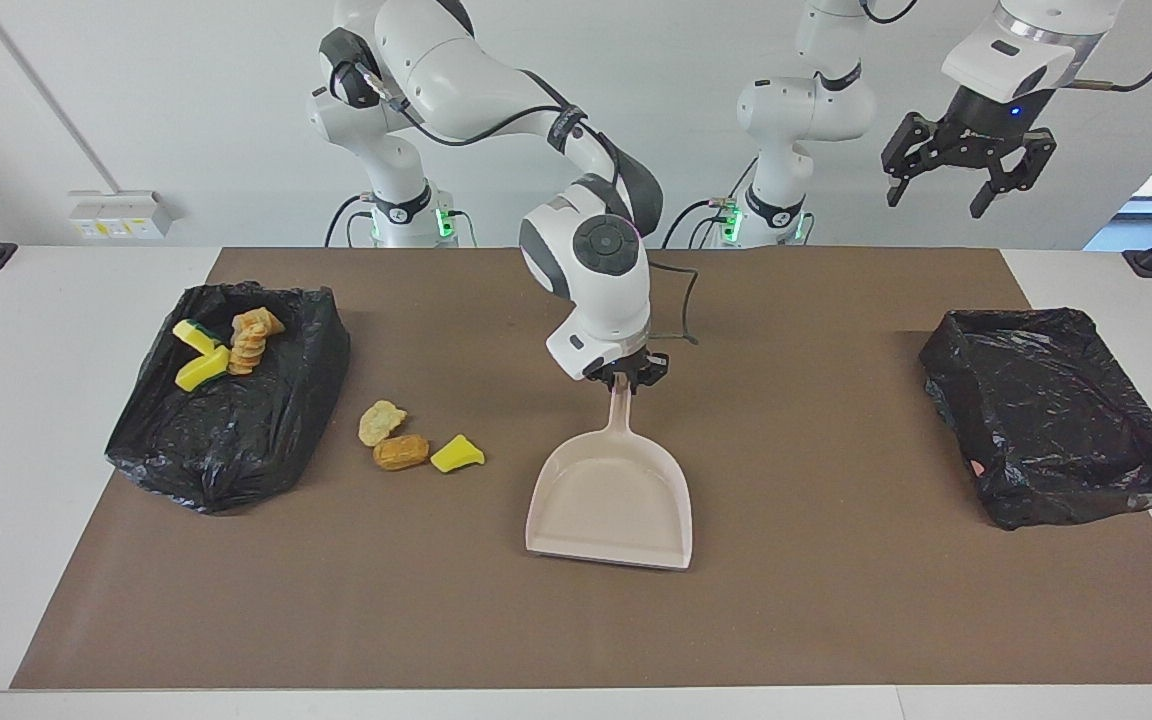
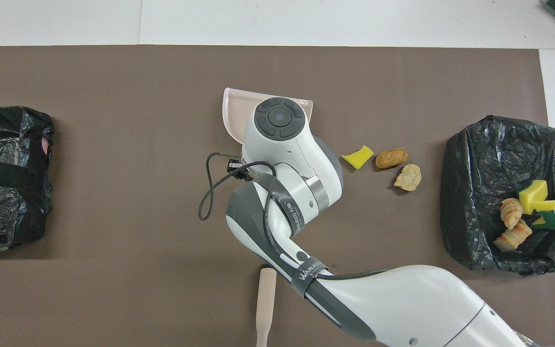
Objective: Sweep and dump trash in bin
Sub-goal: 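Return the dustpan to the table center with the right gripper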
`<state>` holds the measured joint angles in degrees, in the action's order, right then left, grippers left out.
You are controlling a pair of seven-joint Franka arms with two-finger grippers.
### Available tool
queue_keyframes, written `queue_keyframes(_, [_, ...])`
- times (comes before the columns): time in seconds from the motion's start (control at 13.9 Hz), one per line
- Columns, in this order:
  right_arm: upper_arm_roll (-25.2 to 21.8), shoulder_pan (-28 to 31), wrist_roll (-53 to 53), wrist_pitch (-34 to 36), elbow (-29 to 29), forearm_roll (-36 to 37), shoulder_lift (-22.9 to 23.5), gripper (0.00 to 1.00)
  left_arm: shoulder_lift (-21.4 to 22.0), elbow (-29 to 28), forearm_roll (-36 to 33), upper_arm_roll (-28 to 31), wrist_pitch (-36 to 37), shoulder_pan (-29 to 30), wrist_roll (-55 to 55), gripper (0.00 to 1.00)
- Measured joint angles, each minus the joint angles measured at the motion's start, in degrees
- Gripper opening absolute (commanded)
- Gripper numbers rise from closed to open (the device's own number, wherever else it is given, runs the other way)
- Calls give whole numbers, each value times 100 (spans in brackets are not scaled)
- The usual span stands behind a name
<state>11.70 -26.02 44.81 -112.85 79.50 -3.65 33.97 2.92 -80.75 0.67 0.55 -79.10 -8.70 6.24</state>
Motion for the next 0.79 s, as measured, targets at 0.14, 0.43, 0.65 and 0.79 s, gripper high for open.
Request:
queue_keyframes(0.14, [1,-78,0,-73,9,0,111,3,0,0,-1,3,1,1,0,100])
queue_keyframes(0.43, [-1,-160,0,-304,7,3,191,65,0,-1,-1,5,1,2,0,100])
queue_keyframes(0.65, [-3,-156,0,-307,-20,59,173,100,0,-1,-1,5,2,2,0,100])
queue_keyframes(0.79, [-14,-134,0,-307,-44,85,88,100,0,-1,-1,5,2,2,0,100])
